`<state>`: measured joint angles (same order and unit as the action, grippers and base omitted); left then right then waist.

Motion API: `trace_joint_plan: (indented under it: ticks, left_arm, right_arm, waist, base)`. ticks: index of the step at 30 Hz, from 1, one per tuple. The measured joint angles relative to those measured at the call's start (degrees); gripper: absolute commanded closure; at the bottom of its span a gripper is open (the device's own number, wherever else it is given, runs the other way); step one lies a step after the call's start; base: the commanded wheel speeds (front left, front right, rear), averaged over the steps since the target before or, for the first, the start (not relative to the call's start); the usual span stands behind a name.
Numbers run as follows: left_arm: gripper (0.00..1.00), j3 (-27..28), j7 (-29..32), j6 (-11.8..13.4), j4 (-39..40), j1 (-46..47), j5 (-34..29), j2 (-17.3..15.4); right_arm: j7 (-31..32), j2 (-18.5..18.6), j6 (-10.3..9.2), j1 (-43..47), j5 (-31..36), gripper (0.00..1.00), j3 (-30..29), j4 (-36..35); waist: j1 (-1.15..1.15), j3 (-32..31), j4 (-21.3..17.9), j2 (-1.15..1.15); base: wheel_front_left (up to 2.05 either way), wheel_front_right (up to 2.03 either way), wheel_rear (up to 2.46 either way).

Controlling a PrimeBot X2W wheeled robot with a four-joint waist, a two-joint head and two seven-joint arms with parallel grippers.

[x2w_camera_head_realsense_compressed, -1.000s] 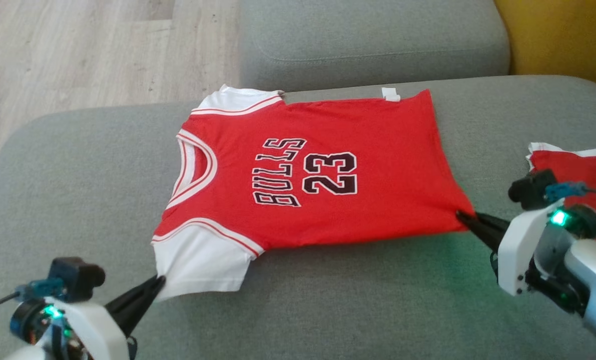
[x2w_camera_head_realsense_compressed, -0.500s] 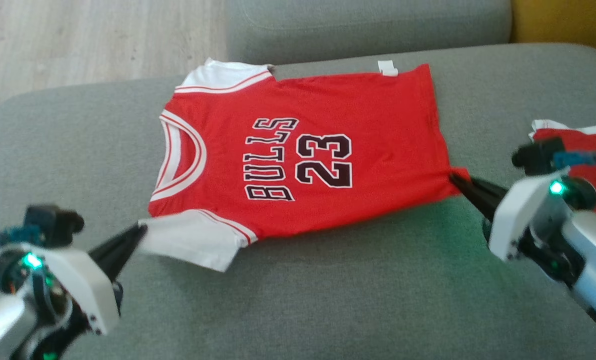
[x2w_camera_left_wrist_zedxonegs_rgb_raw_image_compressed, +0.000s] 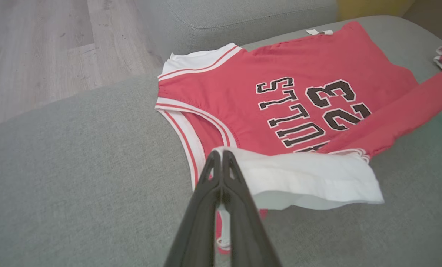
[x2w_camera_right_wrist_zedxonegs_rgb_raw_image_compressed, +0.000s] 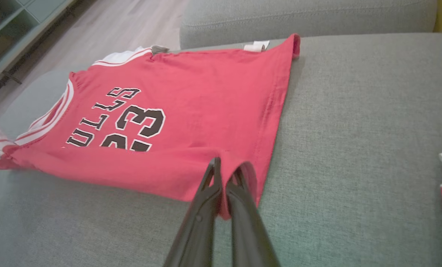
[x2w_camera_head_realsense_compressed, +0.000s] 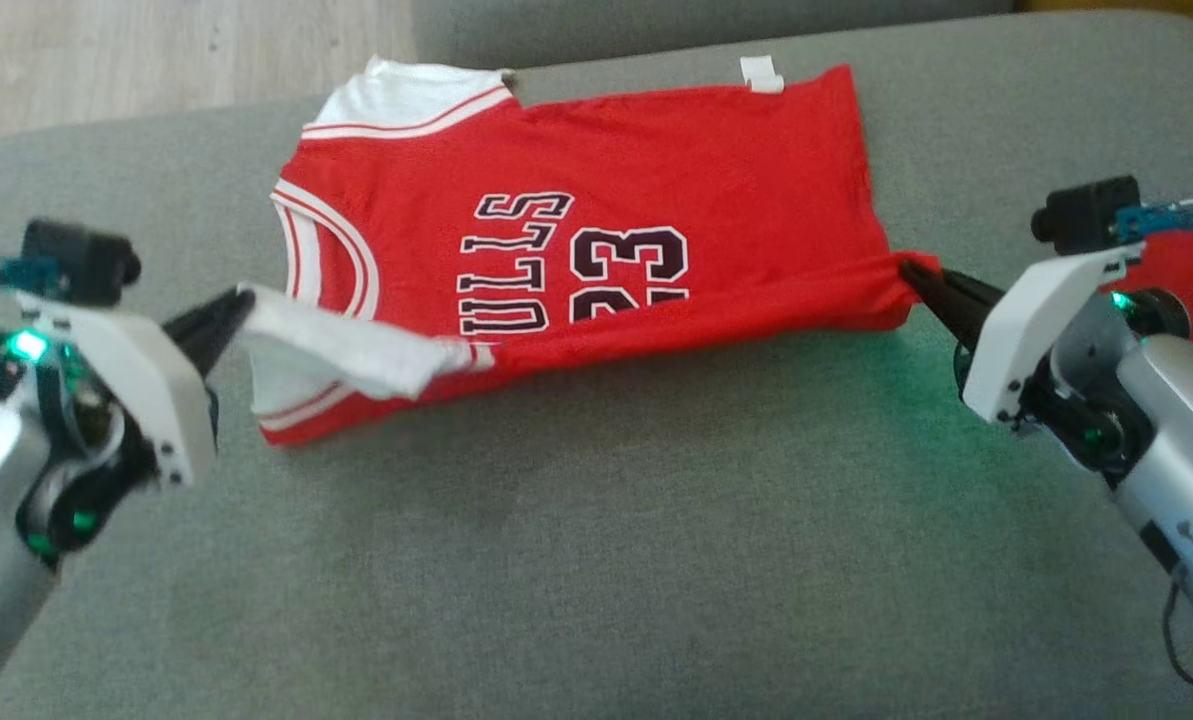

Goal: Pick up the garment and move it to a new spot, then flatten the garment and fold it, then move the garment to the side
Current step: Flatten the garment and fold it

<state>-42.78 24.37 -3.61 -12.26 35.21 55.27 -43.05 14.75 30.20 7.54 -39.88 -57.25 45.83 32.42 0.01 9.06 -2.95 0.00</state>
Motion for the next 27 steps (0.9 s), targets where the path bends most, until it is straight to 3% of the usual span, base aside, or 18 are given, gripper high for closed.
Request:
trace_joint_plan:
  ticks: [11,22,23,24,27]
  left_arm:
    - [1.0,-4.2,2.3,-2.5,-12.4,10.3,-6.5,3.9]
    - [1.0,-9.2,-1.4,-3.5,-22.1,18.1,-12.7,7.5]
    - [0.84,-9.2,-2.3,-3.5,-23.2,18.6,-12.9,8.2]
    - [0.0,-9.1,-3.4,-3.4,-24.2,18.9,-13.1,8.8]
    - [0.0,-9.1,-6.5,-3.1,-27.2,20.1,-14.0,10.6]
  right_arm:
    - [1.2,-3.2,0.0,-4.7,1.8,1.0,3.2,5.6]
    - [-0.3,-5.2,-0.01,-8.3,1.8,1.0,6.7,8.4]
    - [-1.4,-5.4,-0.01,-8.9,1.9,0.58,6.9,9.0]
    - [-2.7,-5.8,0.0,-9.5,2.0,0.0,6.9,9.9]
    - [-7.2,-6.8,0.0,-11.3,2.5,0.0,6.3,12.0]
  waist:
    - [-0.01,3.1,-1.5,0.0]
    - [-0.01,5.7,-3.3,0.0]
    - [-0.01,6.0,-3.4,0.0]
    - [-0.01,6.2,-3.5,0.0]
    - [0.0,6.5,-3.6,0.0]
  base:
    - [0.0,0.0,0.0]
    - [0.0,0.0,0.0]
    - [0.0,0.0,0.0]
    - [0.0,0.0,0.0]
    - [0.0,0.0,0.0]
